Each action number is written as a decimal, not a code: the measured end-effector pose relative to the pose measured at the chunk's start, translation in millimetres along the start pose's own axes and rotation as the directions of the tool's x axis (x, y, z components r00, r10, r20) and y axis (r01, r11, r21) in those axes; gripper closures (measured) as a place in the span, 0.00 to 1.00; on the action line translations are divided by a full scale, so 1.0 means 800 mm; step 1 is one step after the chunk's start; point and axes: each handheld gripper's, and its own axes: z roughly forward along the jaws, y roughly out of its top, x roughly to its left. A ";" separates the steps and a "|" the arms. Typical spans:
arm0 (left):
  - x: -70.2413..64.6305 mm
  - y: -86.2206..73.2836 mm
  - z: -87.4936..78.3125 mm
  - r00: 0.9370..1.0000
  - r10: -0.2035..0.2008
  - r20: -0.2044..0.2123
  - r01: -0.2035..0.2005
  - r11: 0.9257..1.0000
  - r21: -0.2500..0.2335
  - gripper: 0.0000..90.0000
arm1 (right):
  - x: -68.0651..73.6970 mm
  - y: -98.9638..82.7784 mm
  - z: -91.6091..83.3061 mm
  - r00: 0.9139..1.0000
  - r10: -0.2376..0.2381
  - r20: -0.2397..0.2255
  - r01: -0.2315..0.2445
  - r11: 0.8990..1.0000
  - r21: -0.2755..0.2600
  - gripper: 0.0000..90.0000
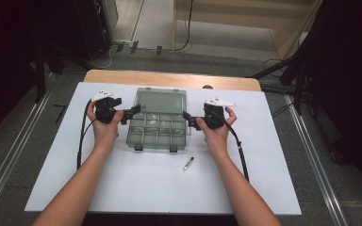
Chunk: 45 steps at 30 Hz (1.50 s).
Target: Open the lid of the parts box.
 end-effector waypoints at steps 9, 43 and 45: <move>-0.016 -0.006 -0.029 0.998 0.067 0.020 -0.066 0.997 -0.048 0.00 | 0.006 -0.013 -0.031 0.999 -0.010 -0.032 0.010 1.000 -0.014 0.00; -0.031 -0.063 -0.106 0.991 0.129 -0.032 -0.131 0.988 -0.077 0.00 | 0.027 -0.055 -0.083 0.988 -0.137 -0.075 0.136 0.991 -0.007 0.00; -0.032 -0.066 -0.111 0.991 0.130 -0.036 -0.132 0.988 -0.079 0.00 | 0.027 -0.057 -0.085 0.987 -0.139 -0.080 0.138 0.990 -0.007 0.00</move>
